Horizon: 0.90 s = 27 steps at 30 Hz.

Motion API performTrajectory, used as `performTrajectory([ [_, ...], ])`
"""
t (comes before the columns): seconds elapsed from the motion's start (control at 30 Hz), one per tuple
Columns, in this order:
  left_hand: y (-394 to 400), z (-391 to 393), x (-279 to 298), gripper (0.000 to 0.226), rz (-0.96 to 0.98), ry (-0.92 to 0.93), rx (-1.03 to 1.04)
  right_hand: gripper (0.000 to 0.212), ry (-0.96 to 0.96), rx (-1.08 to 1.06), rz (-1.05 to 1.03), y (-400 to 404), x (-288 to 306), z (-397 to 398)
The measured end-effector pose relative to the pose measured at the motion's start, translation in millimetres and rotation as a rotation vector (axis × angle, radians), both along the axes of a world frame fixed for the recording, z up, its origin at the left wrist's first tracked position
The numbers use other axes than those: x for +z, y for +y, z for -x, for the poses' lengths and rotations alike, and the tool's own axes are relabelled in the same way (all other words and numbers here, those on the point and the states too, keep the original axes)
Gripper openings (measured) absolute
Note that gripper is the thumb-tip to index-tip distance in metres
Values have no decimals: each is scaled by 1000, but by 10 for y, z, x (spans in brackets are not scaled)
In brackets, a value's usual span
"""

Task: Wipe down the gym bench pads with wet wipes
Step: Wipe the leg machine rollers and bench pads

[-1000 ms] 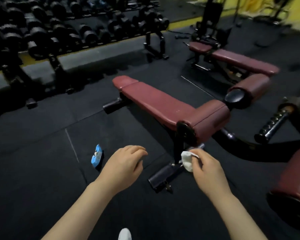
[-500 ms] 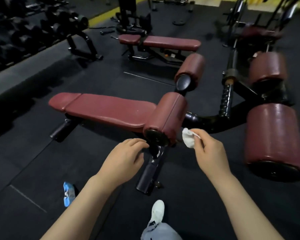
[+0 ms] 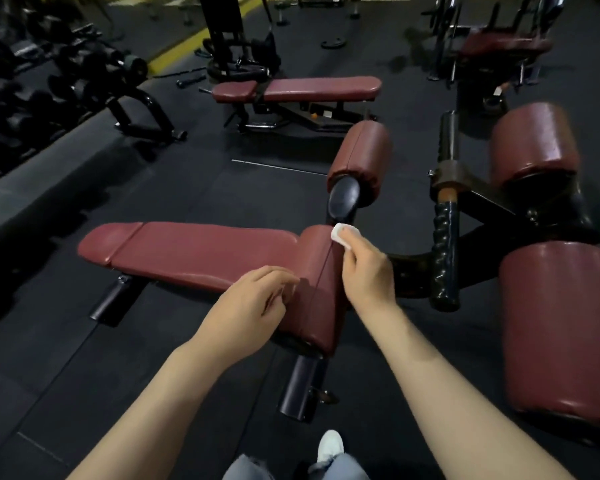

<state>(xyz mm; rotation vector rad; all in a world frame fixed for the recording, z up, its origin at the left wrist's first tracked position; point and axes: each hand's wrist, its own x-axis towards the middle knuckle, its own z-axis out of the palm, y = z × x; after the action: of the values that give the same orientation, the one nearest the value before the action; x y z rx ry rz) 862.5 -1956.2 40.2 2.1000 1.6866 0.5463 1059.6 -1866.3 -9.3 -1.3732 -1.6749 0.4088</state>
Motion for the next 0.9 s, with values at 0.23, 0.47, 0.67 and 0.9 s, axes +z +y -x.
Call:
performTrajectory([
  [0.23,609,-93,32,53,26,-58,-11,40,-43,401,-60,-760,-250,-174],
  [0.47,888,-336,-93,50,48,126,-335,30,-79,574,-201,-917,-385,-272],
  [0.67,963,-164,-205,43,54,172,-327,21,-226,462,-371,-422,-351,-184],
  [0.9,1020,176,-310,38,259,-238,-76,34,-172,211,-183,31,59,173],
])
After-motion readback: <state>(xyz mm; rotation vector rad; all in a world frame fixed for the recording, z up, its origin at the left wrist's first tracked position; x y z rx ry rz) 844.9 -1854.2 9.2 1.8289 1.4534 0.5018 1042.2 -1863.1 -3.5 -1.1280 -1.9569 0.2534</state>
